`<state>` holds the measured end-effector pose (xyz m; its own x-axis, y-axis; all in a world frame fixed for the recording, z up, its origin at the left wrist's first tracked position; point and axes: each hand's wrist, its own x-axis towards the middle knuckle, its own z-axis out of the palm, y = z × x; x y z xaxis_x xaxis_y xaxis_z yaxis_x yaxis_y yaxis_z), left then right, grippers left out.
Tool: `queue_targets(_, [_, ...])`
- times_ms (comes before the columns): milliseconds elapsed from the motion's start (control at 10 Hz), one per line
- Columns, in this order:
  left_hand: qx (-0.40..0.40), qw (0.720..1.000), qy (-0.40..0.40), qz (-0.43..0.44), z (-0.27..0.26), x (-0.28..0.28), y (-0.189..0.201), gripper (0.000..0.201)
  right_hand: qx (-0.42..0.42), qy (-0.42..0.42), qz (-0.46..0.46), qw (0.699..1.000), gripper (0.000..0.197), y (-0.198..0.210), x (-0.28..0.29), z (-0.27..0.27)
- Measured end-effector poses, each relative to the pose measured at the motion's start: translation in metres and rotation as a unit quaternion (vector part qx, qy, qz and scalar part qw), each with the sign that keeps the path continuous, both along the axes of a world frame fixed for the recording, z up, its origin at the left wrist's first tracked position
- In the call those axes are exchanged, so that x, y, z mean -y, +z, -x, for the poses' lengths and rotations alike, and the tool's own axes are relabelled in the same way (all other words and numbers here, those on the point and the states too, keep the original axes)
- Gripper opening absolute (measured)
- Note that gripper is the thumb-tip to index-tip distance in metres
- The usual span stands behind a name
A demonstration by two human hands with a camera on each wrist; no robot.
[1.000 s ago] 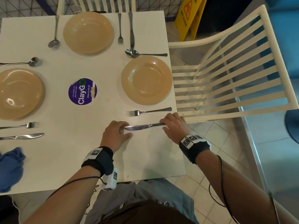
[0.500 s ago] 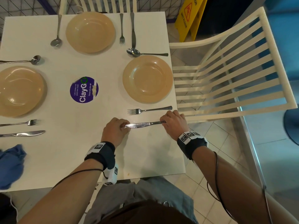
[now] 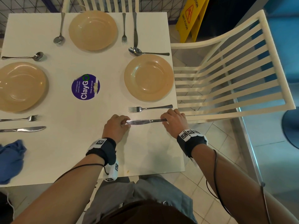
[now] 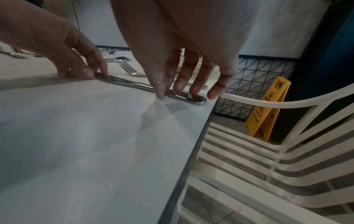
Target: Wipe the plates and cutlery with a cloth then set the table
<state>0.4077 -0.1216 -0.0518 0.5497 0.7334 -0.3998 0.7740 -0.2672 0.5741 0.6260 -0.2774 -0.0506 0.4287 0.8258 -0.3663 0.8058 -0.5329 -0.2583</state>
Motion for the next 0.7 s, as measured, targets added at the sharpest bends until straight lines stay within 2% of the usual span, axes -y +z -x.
queue_targets(400, [-0.008, 1.0, 0.008, 0.003, 0.013, 0.001, 0.006, 0.031, -0.008, 0.004, 0.014, 1.0, 0.03, 0.009, 0.003, 0.002])
queue_targets(600, [-0.02, 1.0, -0.01, 0.018, 0.064, -0.004, 0.022, 0.02, -0.01, -0.033, -0.033, 0.999, 0.037, 0.025, 0.018, 0.016])
queue_targets(700, [-0.027, 0.999, -0.009, 0.045, 0.11, -0.002, 0.025, 0.014, -0.032, -0.069, -0.065, 0.995, 0.034, 0.025, 0.045, 0.041])
